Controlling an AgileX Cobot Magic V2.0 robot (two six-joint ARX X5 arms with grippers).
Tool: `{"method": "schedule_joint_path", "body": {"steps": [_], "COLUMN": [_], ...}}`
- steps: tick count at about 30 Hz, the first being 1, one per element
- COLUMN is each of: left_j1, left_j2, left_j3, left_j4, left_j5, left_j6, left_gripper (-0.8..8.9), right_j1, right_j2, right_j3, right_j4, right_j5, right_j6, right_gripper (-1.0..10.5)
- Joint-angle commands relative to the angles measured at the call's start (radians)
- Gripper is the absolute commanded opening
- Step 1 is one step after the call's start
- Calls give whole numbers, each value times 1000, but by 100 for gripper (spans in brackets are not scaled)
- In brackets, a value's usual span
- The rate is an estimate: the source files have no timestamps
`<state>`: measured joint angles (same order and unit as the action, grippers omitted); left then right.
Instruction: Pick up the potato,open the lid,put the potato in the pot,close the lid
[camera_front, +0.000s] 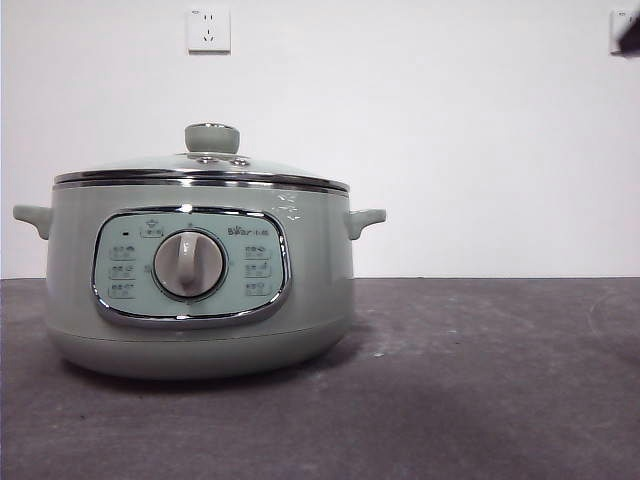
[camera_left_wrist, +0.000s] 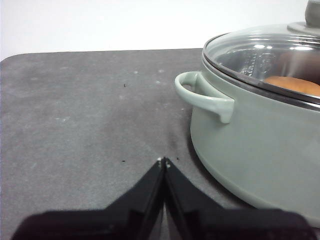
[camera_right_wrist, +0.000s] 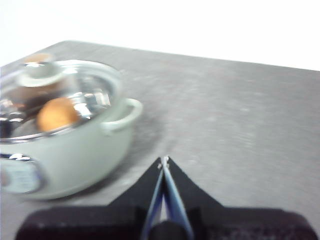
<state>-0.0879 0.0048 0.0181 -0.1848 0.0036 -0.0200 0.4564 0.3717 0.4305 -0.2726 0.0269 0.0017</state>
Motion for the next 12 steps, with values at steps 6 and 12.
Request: {"method": "schedule_joint_path", "body": {"steps": [6, 12], "left_j1": [2, 2], "left_j2": [-3, -3], "left_j3": [-14, -14], "left_j4": [2, 2], "left_j5": [-1, -1], "left_j6": [-10, -10], "left_gripper": [-3, -3], "right_j1": [-190, -190], "right_j2": [-234, -335], "right_j3": [-268, -373], "right_j4": [155, 159], "right_j5": [-106, -104], "right_j6": [-18, 23], "right_gripper": [1, 1]}}
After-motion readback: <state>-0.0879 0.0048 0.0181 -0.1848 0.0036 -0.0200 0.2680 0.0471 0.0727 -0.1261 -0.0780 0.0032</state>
